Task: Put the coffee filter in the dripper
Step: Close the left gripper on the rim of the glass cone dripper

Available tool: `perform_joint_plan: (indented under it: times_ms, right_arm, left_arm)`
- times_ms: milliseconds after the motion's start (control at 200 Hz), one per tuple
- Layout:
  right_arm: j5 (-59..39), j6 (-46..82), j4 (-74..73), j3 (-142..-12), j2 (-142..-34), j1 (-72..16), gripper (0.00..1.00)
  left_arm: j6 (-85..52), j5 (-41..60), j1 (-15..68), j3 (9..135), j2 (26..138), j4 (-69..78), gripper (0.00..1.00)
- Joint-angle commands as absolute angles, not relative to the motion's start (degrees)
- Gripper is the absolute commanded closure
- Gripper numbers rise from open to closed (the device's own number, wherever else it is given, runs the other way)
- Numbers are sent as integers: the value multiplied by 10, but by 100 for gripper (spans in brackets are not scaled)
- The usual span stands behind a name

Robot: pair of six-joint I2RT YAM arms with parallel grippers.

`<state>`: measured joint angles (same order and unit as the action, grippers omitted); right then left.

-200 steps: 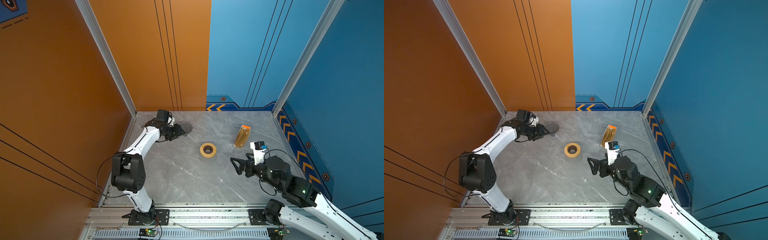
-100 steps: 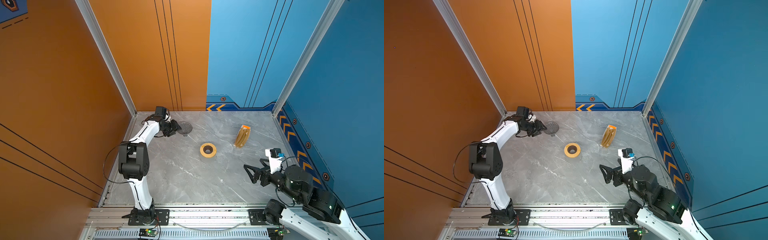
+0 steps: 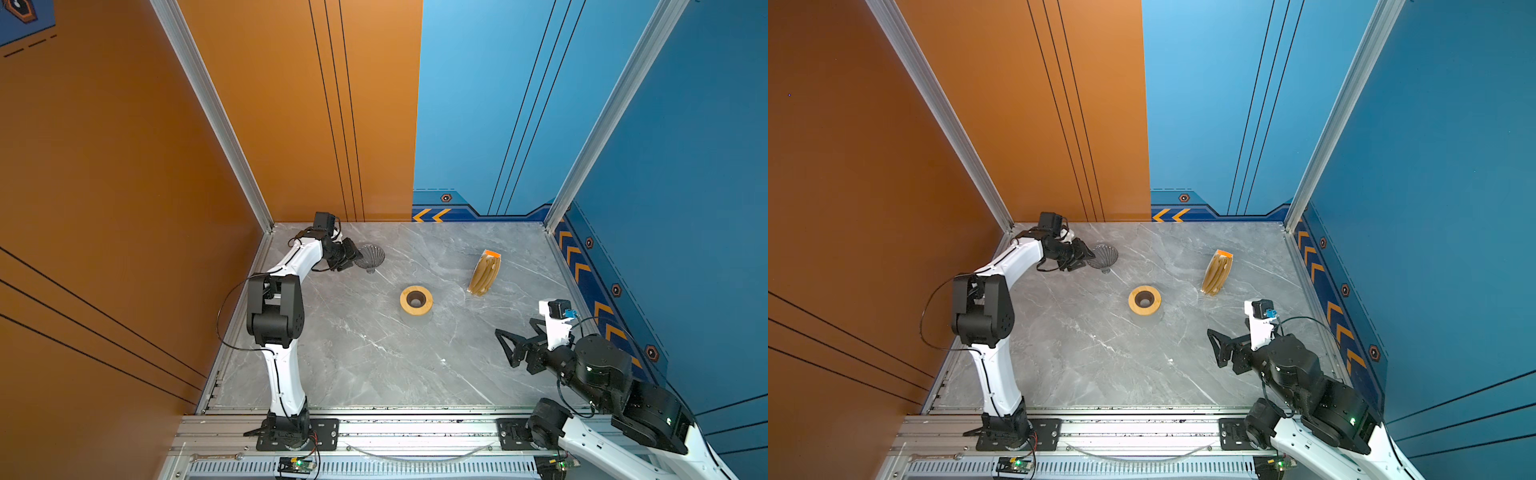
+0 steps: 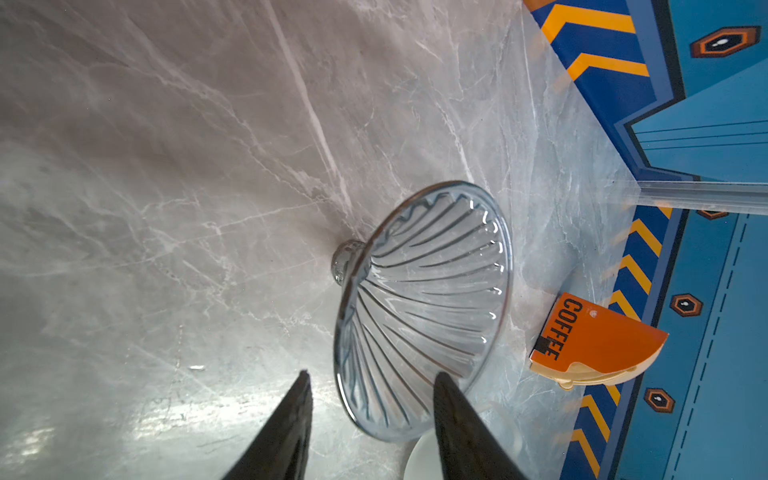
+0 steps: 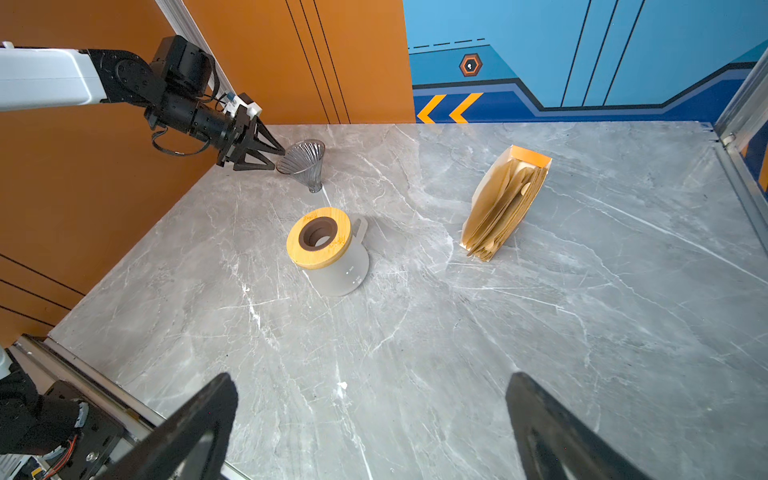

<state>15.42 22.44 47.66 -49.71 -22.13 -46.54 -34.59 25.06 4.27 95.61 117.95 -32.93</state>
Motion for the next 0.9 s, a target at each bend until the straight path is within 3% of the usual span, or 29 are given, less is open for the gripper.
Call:
perform_joint_plan:
  times_ms: [0, 896]
  right_arm:
    - [173, 219, 496, -504, -221, -469, 0]
    - [197, 225, 498, -503, -210, -468, 0]
  left_arm:
    - [-353, 250, 39, 980, 1197, -331, 52]
    - [-365, 284, 38, 1026, 1272, -308, 69]
